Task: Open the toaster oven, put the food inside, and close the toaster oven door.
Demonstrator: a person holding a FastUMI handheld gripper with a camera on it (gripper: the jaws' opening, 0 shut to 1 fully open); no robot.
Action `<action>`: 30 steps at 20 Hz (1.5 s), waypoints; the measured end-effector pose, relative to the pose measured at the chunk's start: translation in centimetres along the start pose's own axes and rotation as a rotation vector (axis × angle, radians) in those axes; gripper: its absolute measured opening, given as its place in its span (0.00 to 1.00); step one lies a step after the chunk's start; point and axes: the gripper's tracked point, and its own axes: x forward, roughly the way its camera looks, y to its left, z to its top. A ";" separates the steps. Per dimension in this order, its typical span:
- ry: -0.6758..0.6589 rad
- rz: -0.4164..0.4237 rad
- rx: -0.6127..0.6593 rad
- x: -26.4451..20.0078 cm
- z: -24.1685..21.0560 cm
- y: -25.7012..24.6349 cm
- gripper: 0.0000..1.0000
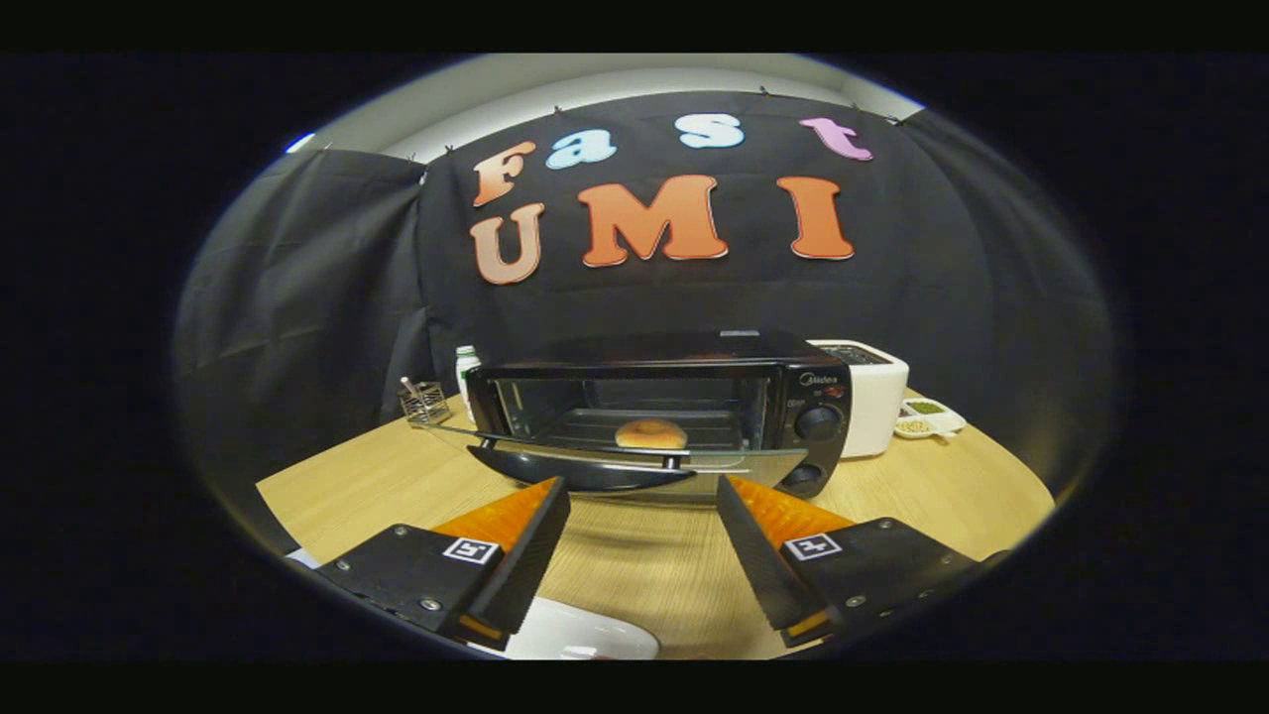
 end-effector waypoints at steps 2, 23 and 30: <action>-0.022 -0.010 -0.023 0.7 0.9 0.0 0.89; -0.142 -0.039 -0.106 4.9 7.7 0.6 0.89; -0.298 -0.038 -0.166 -3.2 15.4 0.3 0.89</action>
